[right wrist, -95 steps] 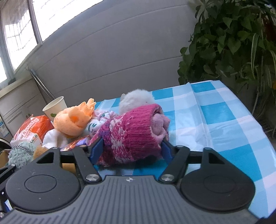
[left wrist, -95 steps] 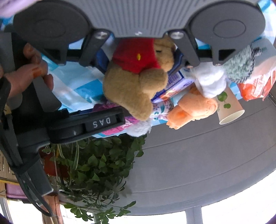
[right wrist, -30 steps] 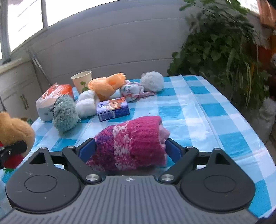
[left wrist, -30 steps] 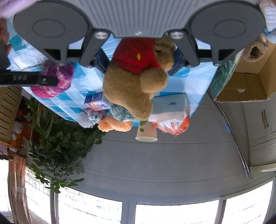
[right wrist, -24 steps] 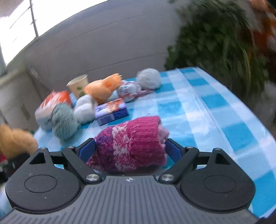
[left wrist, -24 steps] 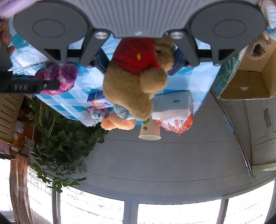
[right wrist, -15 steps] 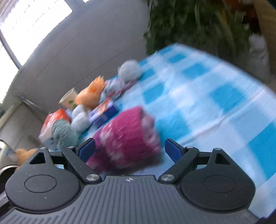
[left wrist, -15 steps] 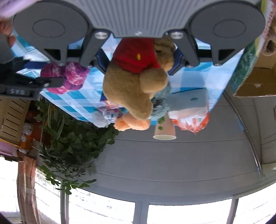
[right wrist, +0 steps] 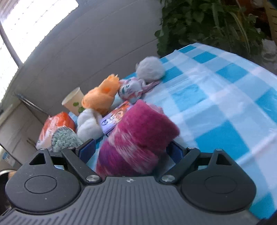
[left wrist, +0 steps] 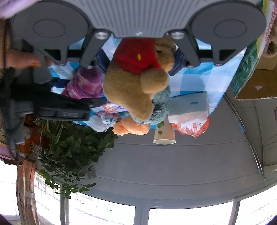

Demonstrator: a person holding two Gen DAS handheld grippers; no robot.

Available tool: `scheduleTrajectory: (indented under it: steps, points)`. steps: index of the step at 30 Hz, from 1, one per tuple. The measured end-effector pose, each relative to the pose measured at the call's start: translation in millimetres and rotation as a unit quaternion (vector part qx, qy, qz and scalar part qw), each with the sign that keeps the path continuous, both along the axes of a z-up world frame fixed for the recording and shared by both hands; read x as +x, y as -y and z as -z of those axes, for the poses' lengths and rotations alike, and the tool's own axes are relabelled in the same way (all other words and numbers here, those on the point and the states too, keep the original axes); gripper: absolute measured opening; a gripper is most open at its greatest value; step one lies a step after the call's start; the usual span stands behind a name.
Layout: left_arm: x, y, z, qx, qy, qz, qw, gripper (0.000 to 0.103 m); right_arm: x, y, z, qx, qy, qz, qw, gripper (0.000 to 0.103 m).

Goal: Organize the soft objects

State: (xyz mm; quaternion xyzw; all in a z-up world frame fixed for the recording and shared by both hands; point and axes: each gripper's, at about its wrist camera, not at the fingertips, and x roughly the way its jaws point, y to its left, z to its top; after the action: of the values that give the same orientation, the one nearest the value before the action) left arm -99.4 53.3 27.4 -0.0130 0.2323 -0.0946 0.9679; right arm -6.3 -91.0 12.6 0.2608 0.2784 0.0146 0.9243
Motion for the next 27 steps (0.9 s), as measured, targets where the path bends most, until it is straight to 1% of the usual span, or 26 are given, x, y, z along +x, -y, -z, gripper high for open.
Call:
scheduleTrajectory:
  steps: [4, 5, 6, 8, 12, 17, 23, 27]
  points:
    - [-0.4, -6.5, 0.7, -0.002, -0.002, -0.004, 1.0000, 0.071, 12.9, -6.2, 5.5, 0.004, 0.011, -0.018, 1.000, 0.103]
    - [-0.7, -9.1, 0.8, -0.003, -0.002, -0.005, 1.0000, 0.071, 11.0, -3.4, 4.2, -0.001, 0.010, -0.020, 1.000, 0.091]
    - [-0.8, -11.4, 0.8, -0.004, -0.002, -0.007, 1.0000, 0.071, 10.2, -3.5, 4.0, -0.009, 0.011, -0.023, 1.000, 0.082]
    - [-0.8, -16.3, 0.9, -0.006, -0.002, -0.011, 0.9999, 0.071, 9.7, -1.6, 2.9, -0.006, 0.010, -0.035, 0.999, 0.081]
    - [-2.5, -24.2, -0.8, -0.010, 0.000, -0.019, 0.9998, 0.071, 4.7, -2.6, -2.0, -0.021, 0.018, -0.047, 0.999, 0.079]
    - [-8.0, -35.2, -7.9, -0.015, 0.007, -0.026, 0.9995, 0.071, -9.3, -13.2, -18.7, -0.041, 0.042, -0.065, 0.996, 0.078]
    - [-17.3, -52.7, -24.5, -0.016, 0.028, -0.043, 0.9985, 0.071, -14.6, -46.3, -52.6, -0.040, 0.079, -0.114, 0.990, 0.078]
    - [-22.5, -73.9, -35.9, -0.011, 0.043, -0.072, 0.9964, 0.071, -6.3, -79.8, -68.4, -0.031, 0.093, -0.162, 0.982, 0.078]
